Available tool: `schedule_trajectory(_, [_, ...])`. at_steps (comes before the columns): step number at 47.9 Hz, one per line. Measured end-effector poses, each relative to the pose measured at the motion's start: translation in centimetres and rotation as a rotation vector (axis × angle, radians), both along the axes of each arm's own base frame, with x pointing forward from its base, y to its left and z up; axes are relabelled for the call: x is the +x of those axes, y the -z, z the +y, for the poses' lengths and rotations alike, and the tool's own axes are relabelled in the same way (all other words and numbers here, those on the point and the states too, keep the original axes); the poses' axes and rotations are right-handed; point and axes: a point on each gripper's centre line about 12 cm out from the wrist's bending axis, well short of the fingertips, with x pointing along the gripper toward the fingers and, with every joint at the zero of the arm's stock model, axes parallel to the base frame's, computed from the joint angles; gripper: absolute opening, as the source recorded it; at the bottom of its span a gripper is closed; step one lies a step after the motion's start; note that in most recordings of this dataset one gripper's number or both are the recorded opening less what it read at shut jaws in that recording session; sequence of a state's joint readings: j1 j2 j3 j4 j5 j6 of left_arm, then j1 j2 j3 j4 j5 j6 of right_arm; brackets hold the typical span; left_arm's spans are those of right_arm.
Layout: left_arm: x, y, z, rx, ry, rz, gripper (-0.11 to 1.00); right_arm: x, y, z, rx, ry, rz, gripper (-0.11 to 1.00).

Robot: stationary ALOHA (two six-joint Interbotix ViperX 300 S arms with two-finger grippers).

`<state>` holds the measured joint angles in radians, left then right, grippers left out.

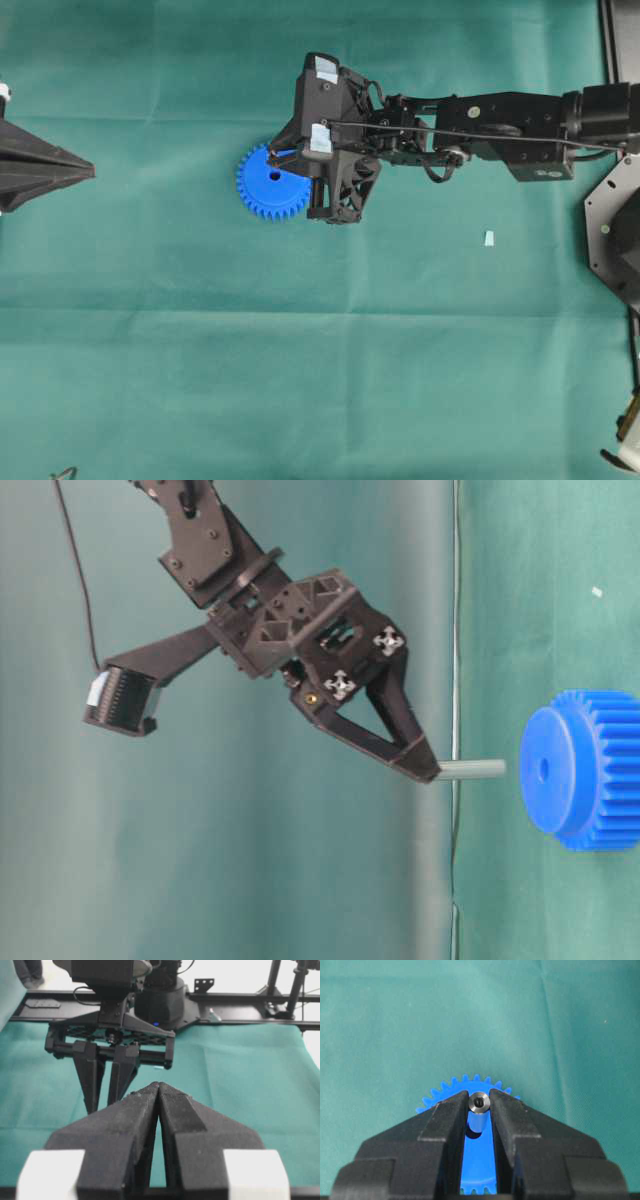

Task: Insert the shaft into the center hole of the gear.
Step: 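Lower the shaft into the gear's center hole with the right gripper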

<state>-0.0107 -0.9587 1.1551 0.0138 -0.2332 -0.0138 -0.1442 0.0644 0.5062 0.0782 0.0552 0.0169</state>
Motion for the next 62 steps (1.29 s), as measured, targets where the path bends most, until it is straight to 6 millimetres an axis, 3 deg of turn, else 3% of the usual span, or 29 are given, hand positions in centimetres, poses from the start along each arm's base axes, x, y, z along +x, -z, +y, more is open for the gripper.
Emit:
schedule_trajectory(15, [0.0,0.0,0.0,0.002,0.0,0.0,0.0,0.0,0.2,0.0,0.0,0.006,-0.031,0.16])
schedule_trajectory(25, [0.0,0.0,0.0,0.0,0.0,0.002,0.0,0.3,2.6,0.1,0.017,0.017,-0.002,0.16])
schedule_trajectory(43, [0.0,0.0,0.0,0.002,0.0,0.0,0.0,0.5,3.4,0.2,0.02,0.015,0.007,0.16])
schedule_trajectory(62, [0.0,0.0,0.0,0.0,0.0,0.002,0.0,0.8,6.2,0.1,0.022,0.018,0.041,0.16])
